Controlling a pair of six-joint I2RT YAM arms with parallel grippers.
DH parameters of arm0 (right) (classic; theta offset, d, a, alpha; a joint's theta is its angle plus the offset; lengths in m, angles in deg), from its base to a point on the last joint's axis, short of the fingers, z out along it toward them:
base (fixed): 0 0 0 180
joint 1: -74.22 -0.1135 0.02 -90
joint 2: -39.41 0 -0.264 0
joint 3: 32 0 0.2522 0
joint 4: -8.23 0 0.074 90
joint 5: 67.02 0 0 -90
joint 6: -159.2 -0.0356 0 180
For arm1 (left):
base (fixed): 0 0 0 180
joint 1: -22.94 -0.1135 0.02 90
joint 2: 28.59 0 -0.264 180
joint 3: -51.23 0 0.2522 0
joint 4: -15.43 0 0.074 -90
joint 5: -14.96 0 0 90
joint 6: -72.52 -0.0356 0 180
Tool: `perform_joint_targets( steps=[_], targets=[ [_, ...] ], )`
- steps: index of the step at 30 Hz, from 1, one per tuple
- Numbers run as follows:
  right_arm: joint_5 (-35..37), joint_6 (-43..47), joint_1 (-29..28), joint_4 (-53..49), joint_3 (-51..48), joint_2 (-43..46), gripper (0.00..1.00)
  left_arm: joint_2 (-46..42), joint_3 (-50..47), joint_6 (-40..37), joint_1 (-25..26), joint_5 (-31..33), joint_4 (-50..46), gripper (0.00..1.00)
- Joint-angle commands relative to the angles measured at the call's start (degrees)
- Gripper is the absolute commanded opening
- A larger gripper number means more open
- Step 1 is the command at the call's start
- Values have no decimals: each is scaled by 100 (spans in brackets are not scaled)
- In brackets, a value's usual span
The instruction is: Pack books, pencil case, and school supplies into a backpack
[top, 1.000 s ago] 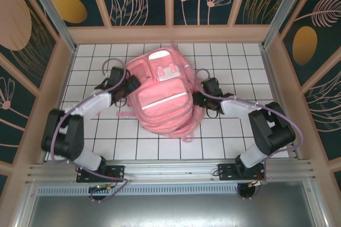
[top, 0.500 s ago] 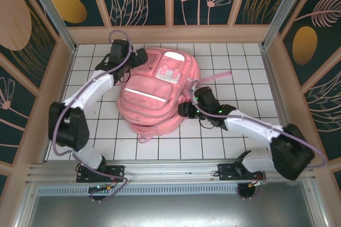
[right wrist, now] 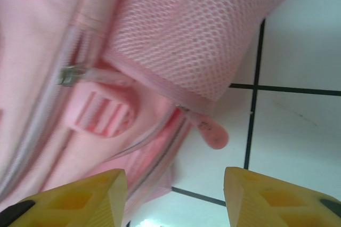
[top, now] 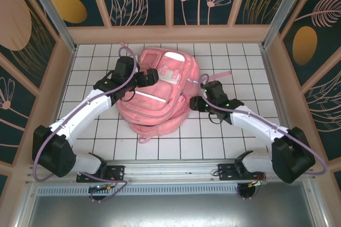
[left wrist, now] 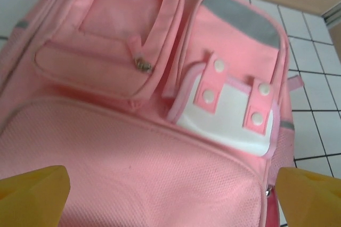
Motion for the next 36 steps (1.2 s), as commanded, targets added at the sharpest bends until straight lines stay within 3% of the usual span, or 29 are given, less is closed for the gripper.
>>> perform_joint_targets(
  steps=[1, 6, 15, 28, 36],
  targets=[
    [-110, 141, 85, -36, 214, -286, 52, -68, -27, 278, 55, -179, -241, 99],
    [-618, 233, 485, 365, 273, -793, 49, -192, -13, 182, 56, 104, -464, 99],
    [-2793, 102, 858, 1654, -41, -1083, 45, -411, -357, 137, 56, 140, -420, 99],
    [-2076, 317, 839, 1154, -77, -1283, 38, -664, -494, -76, 47, 329, -432, 99],
    [-1557, 239, 849, 1165, -333, -855, 37, -854, -605, -199, 38, 491, -433, 99]
  ],
)
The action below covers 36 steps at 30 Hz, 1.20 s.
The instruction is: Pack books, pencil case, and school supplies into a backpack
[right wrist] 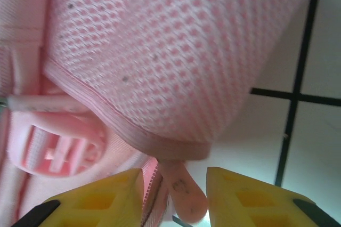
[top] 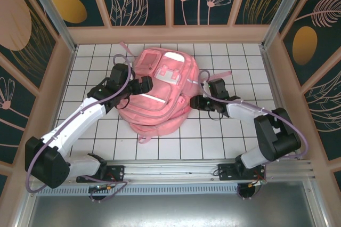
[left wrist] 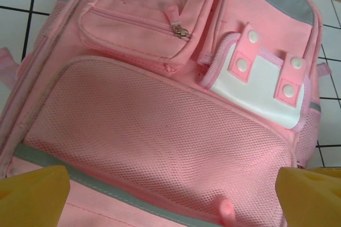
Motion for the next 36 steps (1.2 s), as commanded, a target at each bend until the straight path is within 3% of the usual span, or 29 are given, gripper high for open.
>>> perform_joint_targets(
  steps=[1, 8, 14, 15, 19, 24, 29, 36],
  targets=[
    [249, 45, 5, -17, -145, 308, 37, -184, -79, -173, 14, 148, -49, 99],
    [-270, 37, 23, 294, -156, -62, 38, -180, -152, -142, 14, 22, 26, 99],
    [-301, 5, 30, 435, -164, -305, 36, -229, -169, -150, 6, 37, 15, 99],
    [-280, -3, 33, 423, -179, -312, 34, -233, -178, -148, 8, 45, 15, 99],
    [-244, -10, 38, 325, -178, -176, 8, -233, -159, -107, -3, 61, -24, 99],
    [36, 149, -39, -144, -50, 15, 6, -234, -13, 70, -13, 82, -161, 99],
    [547, 189, -485, -524, 112, 207, 5, 194, 535, 978, -20, -67, -951, 99],
    [1077, -425, -1427, -233, 95, 255, 0, 457, 1026, 2224, -25, -272, -2277, 99]
  ],
)
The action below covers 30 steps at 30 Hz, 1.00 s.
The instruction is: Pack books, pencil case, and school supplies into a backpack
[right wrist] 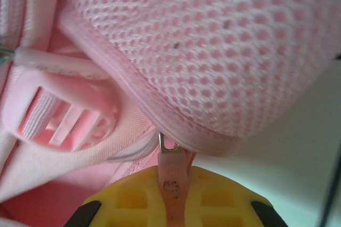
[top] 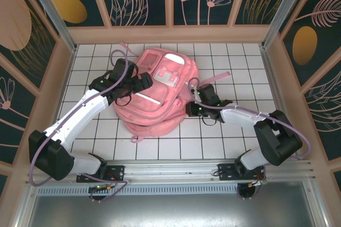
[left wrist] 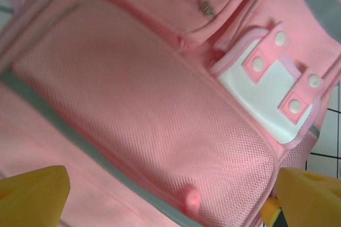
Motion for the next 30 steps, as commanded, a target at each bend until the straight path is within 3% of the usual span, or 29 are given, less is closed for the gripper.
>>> perform_joint_targets(
  steps=[1, 6, 12, 21, 23, 30],
  targets=[
    [331, -304, -385, -2, 97, 124, 0, -51, 133, 906, -36, -286, -970, 99],
    [831, -324, -786, -30, 179, 4, 0, -19, 30, 1289, -119, -573, -1181, 97],
    [1343, -194, -1069, -226, 284, -58, 0, 514, -80, 1247, -692, -961, -1198, 79],
    [1545, -154, -1169, -211, 88, 44, 0, 1631, 312, 1088, -741, -976, -952, 73],
    [1577, -154, -1180, -235, 49, 48, 0, 1830, 365, 1066, -747, -986, -961, 63],
    [1782, -52, -1176, -260, -115, 277, 0, 1647, 244, 1186, -748, -910, -853, 9]
  ],
)
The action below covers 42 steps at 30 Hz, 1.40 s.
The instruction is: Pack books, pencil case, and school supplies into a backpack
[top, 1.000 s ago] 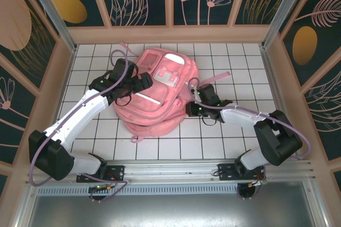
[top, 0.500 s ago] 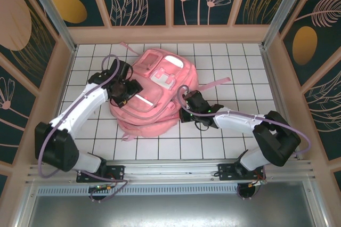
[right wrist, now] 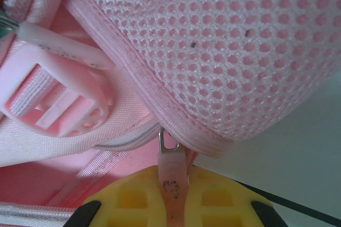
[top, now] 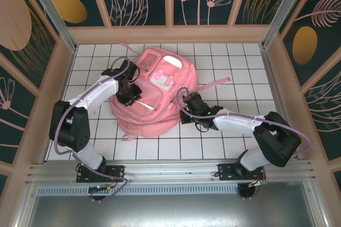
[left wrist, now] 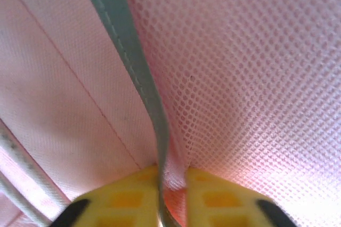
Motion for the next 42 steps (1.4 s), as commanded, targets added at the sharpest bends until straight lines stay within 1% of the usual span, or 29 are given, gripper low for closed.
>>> perform_joint_targets(
  steps=[1, 2, 4, 5, 7, 8, 10, 13, 16, 20, 24, 31, 32, 36, 39, 42],
  targets=[
    [168, 232, -44, -78, -137, 245, 0, -166, 54, 32, -19, 47, 151, 4],
    [104, 291, -31, -53, -148, 275, 0, -181, 96, 34, -20, 48, 142, 0],
    [-88, 401, 63, 40, -203, 358, 5, -173, 272, 31, -37, -28, 74, 0],
    [-374, 422, 151, 110, -245, 420, 9, -164, 377, 10, -32, -33, 28, 0],
    [-1037, 391, 406, 379, -401, 608, 21, -196, 585, 6, -38, 51, -62, 0],
    [-1298, 338, 523, 507, -480, 675, 25, -231, 648, 11, -38, 86, -74, 0],
    [-2112, 185, 879, 858, -665, 755, 31, -293, 777, 15, -47, 131, -85, 0],
    [-2976, 26, 1275, 1209, -819, 667, 35, -313, 884, 2, -42, 97, -103, 0],
    [-3410, -12, 1408, 1382, -869, 509, 34, -306, 918, -10, -54, 61, -90, 0],
    [-3592, -148, 1502, 1642, -987, 430, 31, -295, 931, -47, -55, 39, -85, 0],
    [-3687, -267, 1501, 1883, -1061, 272, 30, -319, 922, -54, -62, 17, -59, 0],
    [-3518, -293, 1508, 2032, -949, -65, 30, -394, 931, -37, -75, 0, -37, 0],
    [-3497, -309, 1680, 2060, -949, -59, 29, -408, 931, -36, -89, 8, -41, 0],
    [-3520, -335, 1844, 2126, -1009, 14, 24, -487, 948, -20, -117, 43, -42, 0],
    [-3609, -288, 1912, 2150, -1066, 73, 24, -513, 971, -20, -132, 61, -50, 0],
    [-3675, -261, 1954, 2173, -1087, 72, 22, -507, 984, -16, -130, 55, -37, 0]
  ],
)
